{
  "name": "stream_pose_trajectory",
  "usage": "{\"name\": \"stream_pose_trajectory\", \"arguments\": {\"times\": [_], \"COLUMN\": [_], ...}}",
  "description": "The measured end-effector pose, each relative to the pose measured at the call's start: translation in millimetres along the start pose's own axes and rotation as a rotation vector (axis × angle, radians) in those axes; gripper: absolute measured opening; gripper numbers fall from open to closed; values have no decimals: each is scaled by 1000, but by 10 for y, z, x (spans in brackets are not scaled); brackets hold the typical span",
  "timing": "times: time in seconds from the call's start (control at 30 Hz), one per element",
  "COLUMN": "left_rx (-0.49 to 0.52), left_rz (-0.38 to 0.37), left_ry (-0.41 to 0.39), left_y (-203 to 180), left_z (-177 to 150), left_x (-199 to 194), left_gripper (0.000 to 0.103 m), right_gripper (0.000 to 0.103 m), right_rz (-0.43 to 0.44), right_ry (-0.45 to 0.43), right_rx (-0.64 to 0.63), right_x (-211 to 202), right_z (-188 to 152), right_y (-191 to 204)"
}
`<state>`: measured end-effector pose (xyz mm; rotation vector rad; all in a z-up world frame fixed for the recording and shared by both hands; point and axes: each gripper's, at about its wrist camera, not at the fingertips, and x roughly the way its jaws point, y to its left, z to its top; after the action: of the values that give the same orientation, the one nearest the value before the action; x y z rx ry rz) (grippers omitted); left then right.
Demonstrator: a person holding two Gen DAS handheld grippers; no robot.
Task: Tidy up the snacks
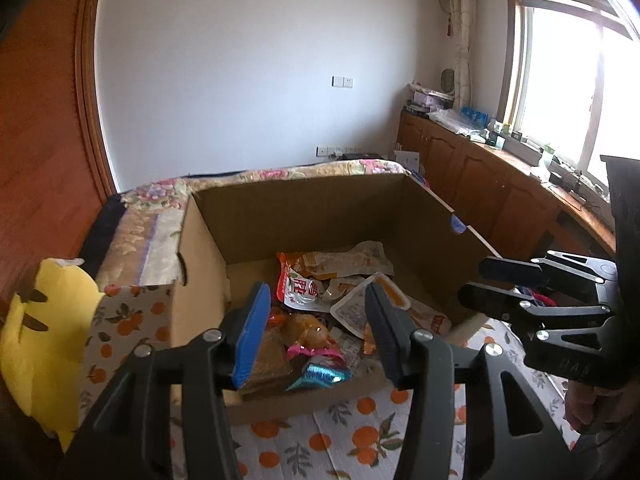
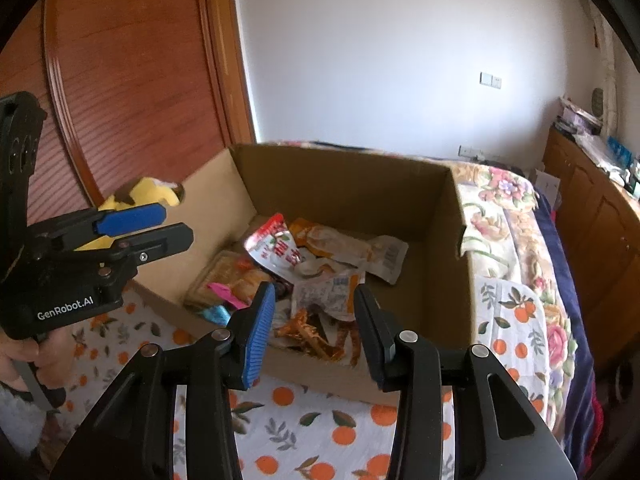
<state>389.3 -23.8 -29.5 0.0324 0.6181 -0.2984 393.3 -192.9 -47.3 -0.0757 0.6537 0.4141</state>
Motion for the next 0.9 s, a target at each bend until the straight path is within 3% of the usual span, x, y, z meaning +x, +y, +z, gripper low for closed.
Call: {"name": "stream_pose_trajectory", "arguments": {"times": [0.27, 0.5, 0.9], "left_rx": [21, 49, 48], "left_rz": [37, 62, 92], "left_ry": [-53, -90, -125], "left_y": [-202, -417, -648], "left_z": [-120, -402, -960], "left_x": [-686, -1223, -1906], "left_gripper": [55, 55, 59], "right_gripper": [42, 44, 47], "right_rz": [-10, -48, -68], "right_ry": [-81, -126, -178], "right_rx": [-1, -3, 21], "right_x": [-711, -1350, -1975], "right_z": [-98, -449, -1030], "right_y": [223, 425, 671]}}
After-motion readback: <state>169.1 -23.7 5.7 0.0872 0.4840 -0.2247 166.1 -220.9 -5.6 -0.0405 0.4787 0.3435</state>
